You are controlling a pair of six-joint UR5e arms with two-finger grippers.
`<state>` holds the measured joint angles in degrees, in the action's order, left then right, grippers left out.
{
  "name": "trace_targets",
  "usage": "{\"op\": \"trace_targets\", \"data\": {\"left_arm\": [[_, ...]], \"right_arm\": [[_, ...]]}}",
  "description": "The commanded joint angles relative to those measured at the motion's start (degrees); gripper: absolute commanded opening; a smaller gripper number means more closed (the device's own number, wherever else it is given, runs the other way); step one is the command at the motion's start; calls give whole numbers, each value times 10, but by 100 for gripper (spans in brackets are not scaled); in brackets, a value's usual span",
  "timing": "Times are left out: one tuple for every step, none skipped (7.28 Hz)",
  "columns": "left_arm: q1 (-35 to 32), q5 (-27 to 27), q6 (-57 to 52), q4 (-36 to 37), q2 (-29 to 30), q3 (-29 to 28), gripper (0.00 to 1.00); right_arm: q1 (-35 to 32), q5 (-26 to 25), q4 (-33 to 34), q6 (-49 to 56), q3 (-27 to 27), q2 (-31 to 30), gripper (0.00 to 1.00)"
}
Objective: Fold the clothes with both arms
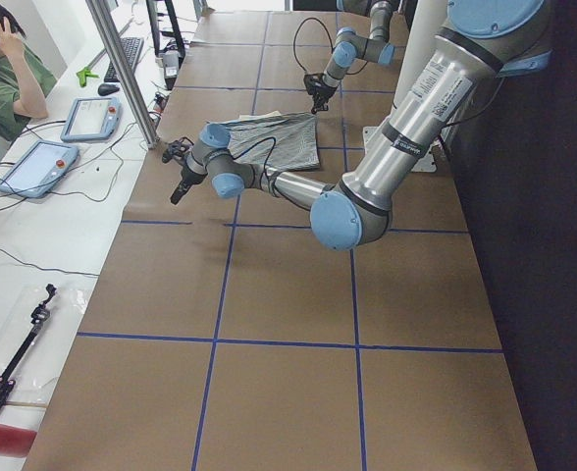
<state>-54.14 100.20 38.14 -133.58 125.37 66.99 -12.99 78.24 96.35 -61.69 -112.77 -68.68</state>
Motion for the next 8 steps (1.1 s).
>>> {"op": "trace_targets", "data": {"left_arm": [[0, 0, 0, 0, -1, 1, 100], [0, 1, 0, 0, -1, 1, 100], [0, 1, 0, 0, -1, 1, 100], [0, 1, 0, 0, -1, 2, 100], [0, 1, 0, 1, -1, 2, 100], [0, 1, 0, 1, -1, 2, 100], [0, 1, 0, 0, -1, 2, 100], [0, 1, 0, -4, -1, 2, 100]], "right_arm": [[-23, 9, 2, 7, -13, 13, 100], [-44, 26, 3, 10, 5, 41, 100], [-59, 36, 3, 16, 46, 73, 100], [-69, 36, -4, 34, 80, 89, 100], [-75, 36, -4, 35, 90, 94, 100], [-76, 36, -4, 35, 107, 101, 100], [-77, 36, -4, 35, 127, 112, 100], [-78, 36, -4, 36, 137, 113, 100]]}}
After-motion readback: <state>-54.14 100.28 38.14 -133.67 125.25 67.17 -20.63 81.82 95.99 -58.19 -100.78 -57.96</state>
